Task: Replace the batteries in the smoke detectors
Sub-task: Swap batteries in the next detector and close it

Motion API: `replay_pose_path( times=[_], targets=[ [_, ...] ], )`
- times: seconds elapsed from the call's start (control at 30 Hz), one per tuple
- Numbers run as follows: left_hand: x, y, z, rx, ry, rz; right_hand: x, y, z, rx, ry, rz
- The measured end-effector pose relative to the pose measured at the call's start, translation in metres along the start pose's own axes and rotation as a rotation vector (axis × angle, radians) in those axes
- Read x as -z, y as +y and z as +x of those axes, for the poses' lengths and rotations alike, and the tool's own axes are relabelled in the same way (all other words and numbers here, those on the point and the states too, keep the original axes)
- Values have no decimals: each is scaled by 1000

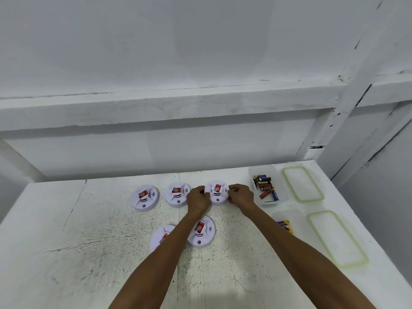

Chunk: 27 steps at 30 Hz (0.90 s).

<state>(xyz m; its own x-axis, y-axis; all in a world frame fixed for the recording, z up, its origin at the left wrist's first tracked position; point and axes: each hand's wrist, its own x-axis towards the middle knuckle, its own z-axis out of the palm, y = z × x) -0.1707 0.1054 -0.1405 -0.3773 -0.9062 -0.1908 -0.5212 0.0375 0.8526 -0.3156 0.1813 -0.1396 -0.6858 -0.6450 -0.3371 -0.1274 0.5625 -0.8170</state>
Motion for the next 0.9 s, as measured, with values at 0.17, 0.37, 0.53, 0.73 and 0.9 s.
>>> replay_pose_path(
  times=[0.17,0.37,0.53,0.73,0.9],
  targets=[
    [17,3,-10,18,-39,5,-2,-1,-15,54,135,-6],
    [50,-6,-14,-31,-119,-88,-13,-14,-48,263,289,65],
    [94,-20,-31,-143,-187,-42,-29,-22,-77,493,104,19],
    [135,-56,-58,-243,-124,138,-62,-21,-103,808,-153,-301],
    [150,-82,-83,-160,-126,141,-82,-15,-120,956,-277,-693]
  ],
)
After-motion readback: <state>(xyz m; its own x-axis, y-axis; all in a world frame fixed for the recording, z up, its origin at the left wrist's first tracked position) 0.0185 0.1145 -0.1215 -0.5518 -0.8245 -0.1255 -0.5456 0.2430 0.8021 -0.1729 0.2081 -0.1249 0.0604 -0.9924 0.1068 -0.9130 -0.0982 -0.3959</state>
